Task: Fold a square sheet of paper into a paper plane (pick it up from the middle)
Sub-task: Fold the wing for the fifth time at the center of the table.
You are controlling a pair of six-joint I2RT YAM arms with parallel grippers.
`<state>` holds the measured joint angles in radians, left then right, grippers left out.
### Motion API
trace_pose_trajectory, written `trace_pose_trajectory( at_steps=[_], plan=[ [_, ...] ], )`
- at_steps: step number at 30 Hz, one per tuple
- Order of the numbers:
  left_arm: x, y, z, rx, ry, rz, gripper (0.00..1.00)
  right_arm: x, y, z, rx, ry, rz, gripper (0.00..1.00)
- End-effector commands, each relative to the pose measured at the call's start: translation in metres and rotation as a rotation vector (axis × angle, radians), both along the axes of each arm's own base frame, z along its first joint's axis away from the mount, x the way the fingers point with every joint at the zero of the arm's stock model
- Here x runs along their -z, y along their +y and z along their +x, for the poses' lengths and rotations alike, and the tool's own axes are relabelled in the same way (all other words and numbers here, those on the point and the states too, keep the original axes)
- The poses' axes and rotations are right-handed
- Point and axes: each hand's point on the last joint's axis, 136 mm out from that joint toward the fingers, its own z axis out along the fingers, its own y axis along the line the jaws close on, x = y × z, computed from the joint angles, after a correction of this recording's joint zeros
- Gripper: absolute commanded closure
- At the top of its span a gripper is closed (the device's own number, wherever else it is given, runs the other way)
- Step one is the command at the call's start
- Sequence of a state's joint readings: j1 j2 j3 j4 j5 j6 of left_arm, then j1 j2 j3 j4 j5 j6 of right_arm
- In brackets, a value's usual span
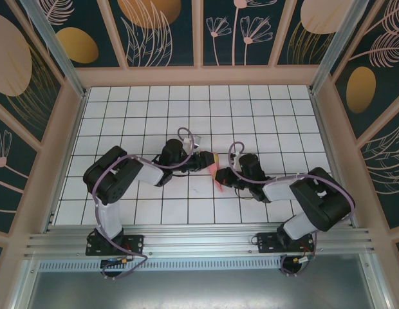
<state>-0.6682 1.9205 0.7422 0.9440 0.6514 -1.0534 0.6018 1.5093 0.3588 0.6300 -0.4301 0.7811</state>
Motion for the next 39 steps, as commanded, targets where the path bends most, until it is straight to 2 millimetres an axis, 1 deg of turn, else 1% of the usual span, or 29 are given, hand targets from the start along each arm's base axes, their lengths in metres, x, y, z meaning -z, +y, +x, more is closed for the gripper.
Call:
trace_pose_trajectory(
  at_steps=[1, 2, 5, 8, 13, 15, 17, 19, 23, 24, 27, 30, 36, 39],
  plan=[
    [0.005, -0.006, -0.005, 0.036, 0.003, -0.025, 0.50, -0.003, 0.004, 0.002, -0.002, 0.002, 0.046, 1.00],
    [0.012, -0.007, -0.004, 0.037, 0.020, -0.018, 0.50, -0.002, 0.004, 0.002, -0.003, 0.007, 0.046, 1.00],
    [0.020, -0.007, -0.006, 0.041, 0.041, -0.033, 0.50, 0.005, 0.004, 0.001, -0.003, 0.027, 0.037, 1.00],
    [0.032, -0.008, -0.006, 0.040, 0.063, -0.013, 0.51, 0.009, 0.005, 0.000, -0.008, 0.038, 0.040, 1.00],
    [0.057, -0.001, -0.003, -0.006, 0.108, 0.064, 0.51, 0.013, 0.004, 0.000, -0.008, 0.048, 0.021, 1.00],
    [0.063, 0.000, -0.003, -0.015, 0.120, 0.084, 0.51, 0.012, 0.004, 0.000, -0.010, 0.045, 0.007, 1.00],
    [0.069, 0.002, -0.002, -0.023, 0.130, 0.112, 0.52, 0.012, 0.003, 0.000, -0.011, 0.040, -0.030, 0.97],
    [0.075, 0.004, 0.000, -0.030, 0.134, 0.143, 0.52, 0.009, 0.003, 0.001, -0.013, 0.023, -0.067, 0.91],
    [0.078, 0.004, 0.002, -0.035, 0.131, 0.170, 0.52, 0.006, -0.001, 0.002, 0.006, -0.017, -0.198, 0.73],
    [0.078, 0.004, 0.002, -0.034, 0.130, 0.169, 0.53, 0.007, -0.003, 0.002, 0.011, -0.023, -0.239, 0.71],
    [0.077, 0.003, 0.003, -0.031, 0.129, 0.168, 0.53, 0.011, -0.009, 0.002, 0.032, -0.042, -0.360, 0.68],
    [0.075, 0.002, 0.003, -0.030, 0.127, 0.165, 0.53, 0.012, -0.012, 0.001, 0.041, -0.069, -0.459, 0.67],
    [0.075, 0.001, 0.004, -0.027, 0.126, 0.163, 0.53, 0.010, -0.015, -0.001, 0.042, -0.115, -0.574, 0.67],
    [0.074, 0.001, 0.004, -0.025, 0.125, 0.161, 0.53, 0.009, -0.014, -0.003, 0.029, -0.128, -0.602, 0.69]
  ],
)
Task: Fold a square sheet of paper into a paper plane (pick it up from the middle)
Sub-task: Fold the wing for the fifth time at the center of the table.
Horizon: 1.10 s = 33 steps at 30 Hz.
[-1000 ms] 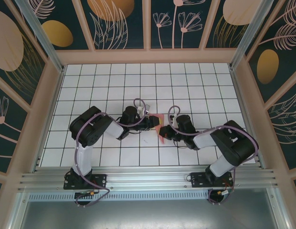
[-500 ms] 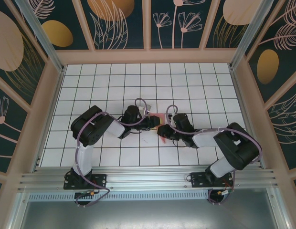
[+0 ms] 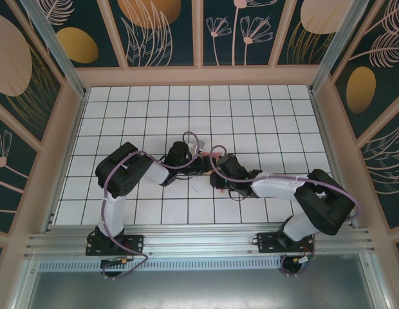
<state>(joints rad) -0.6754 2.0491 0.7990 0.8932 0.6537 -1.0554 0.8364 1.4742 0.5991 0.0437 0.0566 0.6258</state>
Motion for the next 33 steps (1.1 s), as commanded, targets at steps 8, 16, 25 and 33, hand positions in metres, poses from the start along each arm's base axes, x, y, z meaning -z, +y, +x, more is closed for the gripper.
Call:
trace_pose_trajectory(
  at_steps=[8, 16, 25, 33],
  plan=[
    [0.026, 0.007, 0.001, -0.026, 0.025, 0.085, 0.54, -0.001, -0.003, 0.000, -0.019, -0.028, -0.103, 0.76],
    [0.025, 0.006, 0.001, -0.024, 0.025, 0.083, 0.54, 0.012, -0.007, -0.004, -0.007, 0.001, -0.131, 0.83],
    [0.021, 0.005, 0.002, -0.024, 0.019, 0.077, 0.54, 0.016, -0.005, -0.011, 0.001, 0.020, -0.043, 1.00],
    [-0.019, 0.000, 0.001, -0.002, -0.049, -0.004, 0.49, -0.019, -0.002, -0.016, -0.022, 0.027, 0.388, 1.00]
  ],
)
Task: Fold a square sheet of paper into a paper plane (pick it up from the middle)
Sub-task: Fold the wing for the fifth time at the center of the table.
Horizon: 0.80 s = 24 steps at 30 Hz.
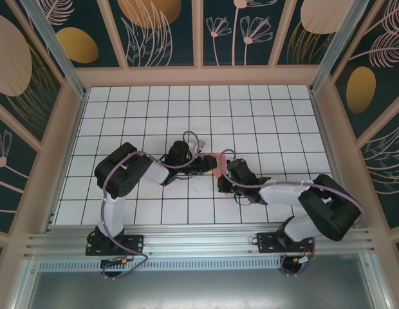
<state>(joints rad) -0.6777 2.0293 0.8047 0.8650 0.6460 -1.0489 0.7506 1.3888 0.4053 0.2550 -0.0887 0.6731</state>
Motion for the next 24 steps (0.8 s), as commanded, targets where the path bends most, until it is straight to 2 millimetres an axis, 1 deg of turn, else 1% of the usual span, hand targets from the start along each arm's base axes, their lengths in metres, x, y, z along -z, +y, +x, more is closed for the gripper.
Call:
trace_pose_trajectory(
  at_steps=[1, 3, 6, 9, 11, 13, 20, 24],
  plan=[
    [-0.020, 0.000, 0.000, 0.008, -0.053, -0.026, 0.49, -0.032, 0.013, -0.004, -0.040, -0.016, 0.259, 1.00],
    [-0.032, -0.002, -0.003, 0.025, -0.072, -0.059, 0.48, -0.038, 0.009, -0.005, -0.045, -0.008, 0.314, 1.00],
    [-0.046, -0.005, -0.009, 0.058, -0.099, -0.105, 0.48, -0.040, 0.003, -0.005, -0.036, 0.011, 0.355, 1.00],
    [-0.052, -0.011, -0.016, 0.094, -0.113, -0.123, 0.48, -0.041, 0.001, -0.006, -0.040, 0.024, 0.391, 1.00],
    [-0.051, -0.014, -0.020, 0.107, -0.110, -0.125, 0.48, -0.041, 0.002, -0.006, -0.047, 0.035, 0.403, 1.00],
    [-0.048, -0.015, -0.022, 0.110, -0.100, -0.124, 0.48, -0.035, 0.001, -0.005, -0.039, 0.054, 0.392, 1.00],
    [-0.044, -0.021, -0.021, 0.129, -0.097, -0.133, 0.49, -0.025, 0.004, -0.006, -0.039, 0.094, 0.411, 1.00],
    [-0.029, -0.021, -0.020, 0.120, -0.067, -0.111, 0.49, -0.018, 0.004, -0.006, -0.038, 0.114, 0.410, 1.00]
  ],
)
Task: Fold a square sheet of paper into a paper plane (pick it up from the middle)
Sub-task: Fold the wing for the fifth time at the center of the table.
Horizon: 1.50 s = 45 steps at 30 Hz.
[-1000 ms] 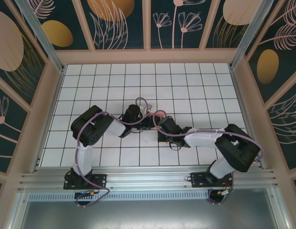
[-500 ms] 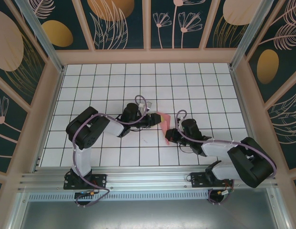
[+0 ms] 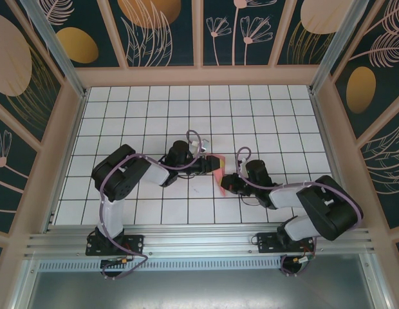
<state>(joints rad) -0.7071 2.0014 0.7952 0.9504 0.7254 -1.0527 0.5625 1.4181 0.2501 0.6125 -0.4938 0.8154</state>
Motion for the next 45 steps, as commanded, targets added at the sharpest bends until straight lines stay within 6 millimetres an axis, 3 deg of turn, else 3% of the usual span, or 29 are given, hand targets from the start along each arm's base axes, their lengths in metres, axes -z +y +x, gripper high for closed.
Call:
trace_pose_trajectory(
  at_steps=[1, 7, 15, 18, 19, 24, 31, 45],
  plan=[
    [0.005, -0.006, 0.000, 0.015, -0.003, -0.014, 0.49, -0.003, 0.003, 0.001, -0.012, -0.006, 0.038, 1.00],
    [0.025, -0.006, 0.003, 0.000, 0.026, 0.015, 0.50, 0.007, 0.005, 0.000, -0.017, 0.028, 0.039, 1.00],
    [0.076, 0.011, 0.005, -0.084, 0.129, 0.185, 0.53, 0.007, -0.001, 0.003, 0.003, 0.027, -0.019, 1.00],
    [0.086, 0.015, 0.006, -0.100, 0.134, 0.240, 0.54, 0.004, -0.005, 0.006, 0.013, 0.011, -0.068, 0.95],
    [0.089, 0.016, 0.007, -0.101, 0.134, 0.255, 0.54, 0.003, -0.007, 0.007, 0.022, 0.005, -0.088, 0.88],
    [0.094, 0.017, 0.008, -0.101, 0.139, 0.272, 0.55, 0.001, -0.015, 0.007, 0.039, -0.009, -0.171, 0.70],
    [0.094, 0.015, 0.008, -0.092, 0.135, 0.278, 0.55, -0.004, -0.024, 0.010, 0.061, -0.048, -0.257, 0.55],
    [0.091, 0.013, 0.008, -0.080, 0.131, 0.275, 0.55, 0.014, -0.021, 0.006, 0.028, 0.010, -0.292, 0.54]
  ],
)
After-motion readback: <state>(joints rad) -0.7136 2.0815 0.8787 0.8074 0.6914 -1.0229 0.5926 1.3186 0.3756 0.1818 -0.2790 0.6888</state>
